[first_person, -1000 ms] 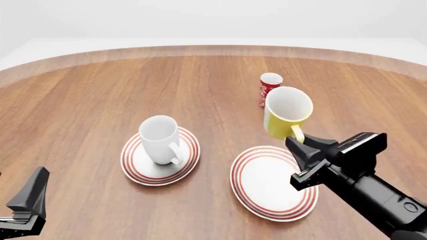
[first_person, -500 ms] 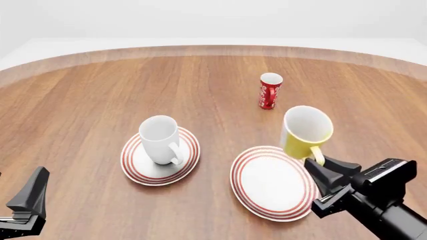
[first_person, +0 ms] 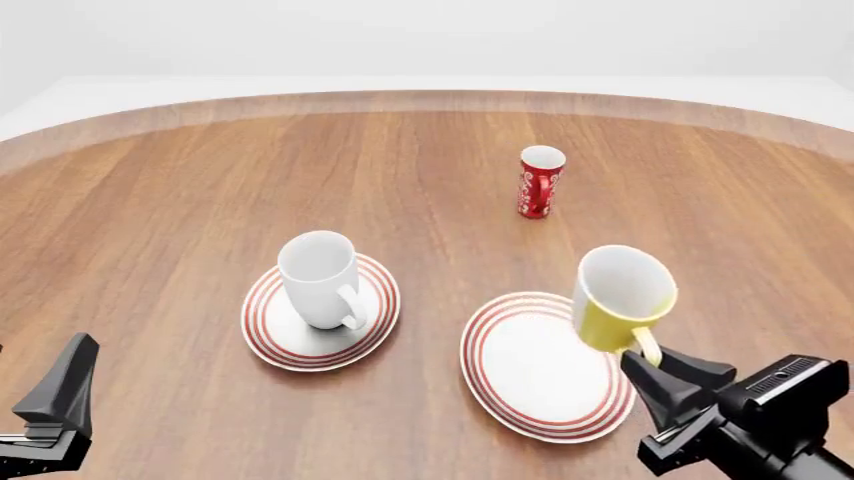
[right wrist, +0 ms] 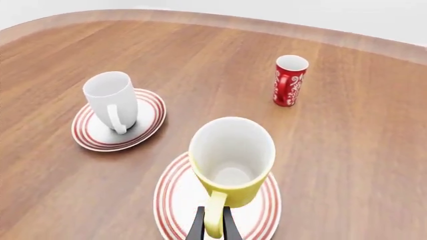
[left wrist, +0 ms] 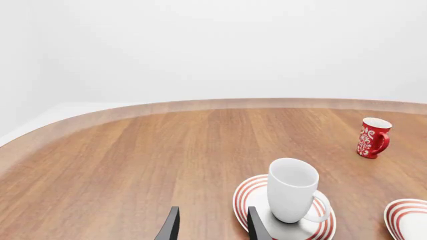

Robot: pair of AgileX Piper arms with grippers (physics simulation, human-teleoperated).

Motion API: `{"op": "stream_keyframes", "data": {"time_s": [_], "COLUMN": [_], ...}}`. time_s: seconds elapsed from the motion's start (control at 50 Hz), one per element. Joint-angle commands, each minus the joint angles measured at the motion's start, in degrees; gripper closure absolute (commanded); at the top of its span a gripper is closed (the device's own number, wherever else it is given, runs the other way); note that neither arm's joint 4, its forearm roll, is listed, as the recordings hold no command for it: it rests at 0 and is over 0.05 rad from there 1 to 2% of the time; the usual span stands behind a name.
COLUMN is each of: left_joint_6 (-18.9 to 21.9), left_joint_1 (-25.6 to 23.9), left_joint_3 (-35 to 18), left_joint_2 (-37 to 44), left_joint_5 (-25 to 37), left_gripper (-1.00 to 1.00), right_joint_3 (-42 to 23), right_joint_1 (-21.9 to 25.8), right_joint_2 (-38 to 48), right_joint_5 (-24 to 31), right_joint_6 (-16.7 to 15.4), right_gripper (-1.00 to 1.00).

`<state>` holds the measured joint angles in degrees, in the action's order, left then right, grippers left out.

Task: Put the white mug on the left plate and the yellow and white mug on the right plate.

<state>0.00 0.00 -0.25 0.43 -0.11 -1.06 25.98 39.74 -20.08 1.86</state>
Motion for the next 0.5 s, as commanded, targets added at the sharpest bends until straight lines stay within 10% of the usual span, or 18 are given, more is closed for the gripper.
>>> {"op": "stream_keyframes", "data": {"time_s": [0.02,0.5], "left_joint_6": [0.0,0.0], "left_joint_1": [0.0,0.0], "left_joint_3": [0.0,0.0], "left_joint_2": [0.0,0.0], "left_joint_5": [0.0,0.0], "left_gripper": [-1.00,-1.00], "right_joint_3": [1.0,1.0], "right_joint_1": [0.9,2.5], "right_joint_2": [3.3,16.5], "right_joint_5": [-2.9,-13.0], "right_joint_6": [1.3,2.6], "right_gripper": [1.00,1.00]}}
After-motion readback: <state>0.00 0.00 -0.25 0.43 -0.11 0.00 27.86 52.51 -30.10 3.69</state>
